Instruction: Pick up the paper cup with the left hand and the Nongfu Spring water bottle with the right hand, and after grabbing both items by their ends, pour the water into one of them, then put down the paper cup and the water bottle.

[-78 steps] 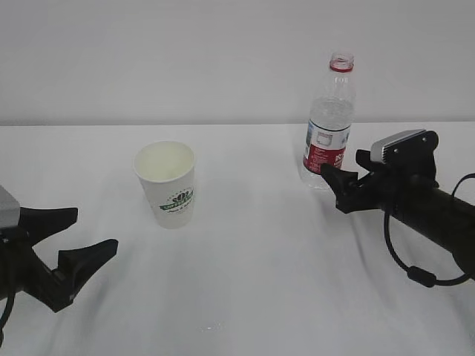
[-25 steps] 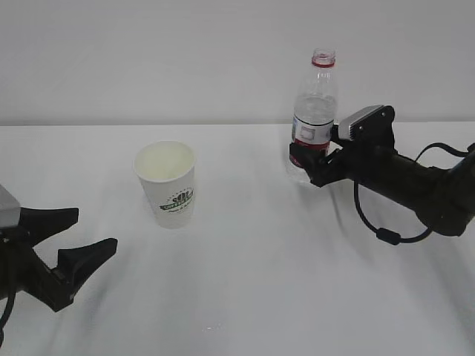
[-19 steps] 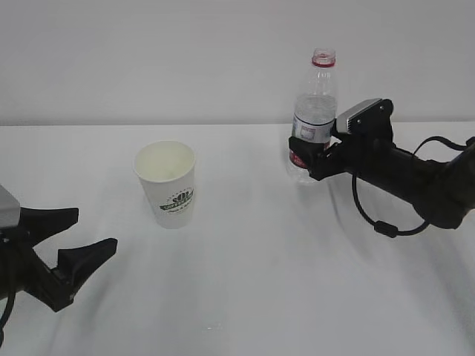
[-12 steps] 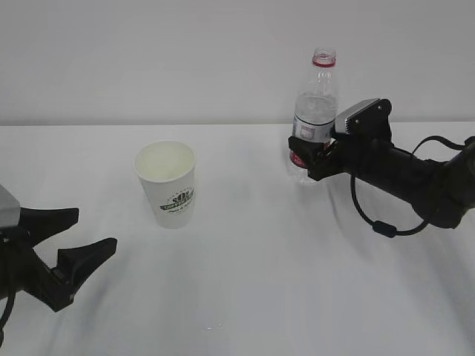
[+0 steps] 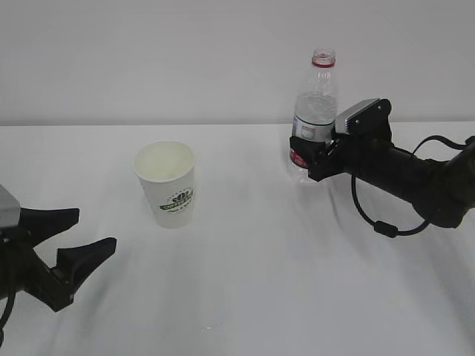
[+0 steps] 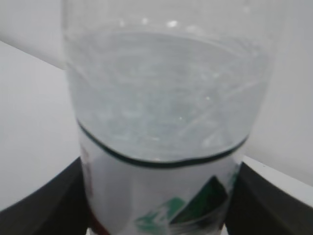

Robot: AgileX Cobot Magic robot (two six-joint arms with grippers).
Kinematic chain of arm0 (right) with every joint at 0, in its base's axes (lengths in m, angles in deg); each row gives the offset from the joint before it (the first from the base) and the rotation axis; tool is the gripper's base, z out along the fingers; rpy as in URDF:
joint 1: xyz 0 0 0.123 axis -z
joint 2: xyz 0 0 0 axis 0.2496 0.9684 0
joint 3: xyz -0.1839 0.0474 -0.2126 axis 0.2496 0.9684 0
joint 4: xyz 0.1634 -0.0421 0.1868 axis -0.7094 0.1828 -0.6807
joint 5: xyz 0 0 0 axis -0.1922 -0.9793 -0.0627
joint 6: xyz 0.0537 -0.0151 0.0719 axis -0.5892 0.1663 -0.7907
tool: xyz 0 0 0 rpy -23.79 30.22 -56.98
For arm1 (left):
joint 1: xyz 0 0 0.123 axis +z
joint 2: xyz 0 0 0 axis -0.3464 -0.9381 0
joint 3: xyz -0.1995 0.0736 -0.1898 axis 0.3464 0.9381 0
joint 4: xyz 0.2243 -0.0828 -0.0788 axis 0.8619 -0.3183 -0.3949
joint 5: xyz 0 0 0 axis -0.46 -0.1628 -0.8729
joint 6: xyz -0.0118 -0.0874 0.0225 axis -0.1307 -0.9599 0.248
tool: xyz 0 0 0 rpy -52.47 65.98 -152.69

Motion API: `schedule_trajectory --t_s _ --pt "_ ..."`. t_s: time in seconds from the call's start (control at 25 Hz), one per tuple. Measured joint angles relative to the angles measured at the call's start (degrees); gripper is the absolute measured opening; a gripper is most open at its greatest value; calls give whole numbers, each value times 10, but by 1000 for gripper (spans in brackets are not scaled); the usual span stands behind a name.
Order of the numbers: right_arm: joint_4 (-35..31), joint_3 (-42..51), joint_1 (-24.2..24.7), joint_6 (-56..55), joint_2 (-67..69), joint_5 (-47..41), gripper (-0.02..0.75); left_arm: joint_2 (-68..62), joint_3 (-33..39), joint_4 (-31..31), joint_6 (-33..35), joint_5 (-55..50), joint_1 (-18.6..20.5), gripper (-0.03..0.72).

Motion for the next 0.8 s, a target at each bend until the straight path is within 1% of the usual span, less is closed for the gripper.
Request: schedule_trajectory --t_s 0.36,0.8 --pt "13 1 0 0 -4 -2 541 0 0 0 0 0 0 593" --pt "20 75 0 0 -64 -31 539 0 0 0 0 0 0 591"
